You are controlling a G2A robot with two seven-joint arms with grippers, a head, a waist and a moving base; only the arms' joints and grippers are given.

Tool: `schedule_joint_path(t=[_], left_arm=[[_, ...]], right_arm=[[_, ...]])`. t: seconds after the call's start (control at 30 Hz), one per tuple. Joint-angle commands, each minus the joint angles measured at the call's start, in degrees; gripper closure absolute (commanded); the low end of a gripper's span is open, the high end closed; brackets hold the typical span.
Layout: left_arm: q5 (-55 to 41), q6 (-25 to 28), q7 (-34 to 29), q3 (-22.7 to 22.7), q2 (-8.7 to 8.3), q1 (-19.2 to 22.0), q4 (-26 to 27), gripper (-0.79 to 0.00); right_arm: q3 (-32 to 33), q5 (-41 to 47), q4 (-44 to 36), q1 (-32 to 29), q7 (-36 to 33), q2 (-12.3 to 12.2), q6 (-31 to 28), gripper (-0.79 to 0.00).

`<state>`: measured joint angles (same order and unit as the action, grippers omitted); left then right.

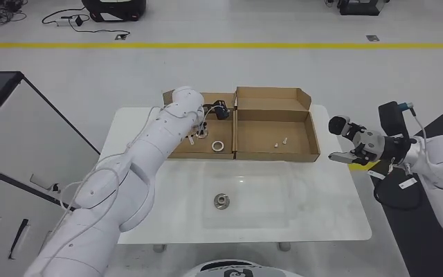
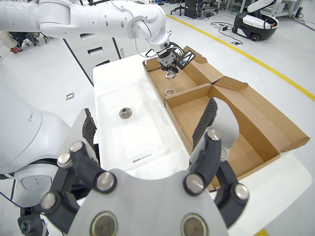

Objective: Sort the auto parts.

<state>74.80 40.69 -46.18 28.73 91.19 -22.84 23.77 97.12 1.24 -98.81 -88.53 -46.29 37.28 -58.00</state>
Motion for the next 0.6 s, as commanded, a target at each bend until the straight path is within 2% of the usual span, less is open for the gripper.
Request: schedule_joint_path(t=[0.0,0.43,0.57], left_arm=[[-0.6,-0.9,0.2,-0.1,0.75,0.1,-1.7,0.0],[-0.2,-2.1,4.8,-1.3,3.87,-0.3,-8.3,0.0],[0.1,-1.7,5.5,-1.6,4.5,-0.1,-9.4,-0.259]], right_arm=[[0.0,0.0,0.0,0.0,0.0,0.0,0.0,-0.785],[0.0,0.0,0.0,0.0,0.0,0.0,0.0,-0.785],[0.0,0.0,0.0,0.0,0.0,0.0,0.0,-0.785]])
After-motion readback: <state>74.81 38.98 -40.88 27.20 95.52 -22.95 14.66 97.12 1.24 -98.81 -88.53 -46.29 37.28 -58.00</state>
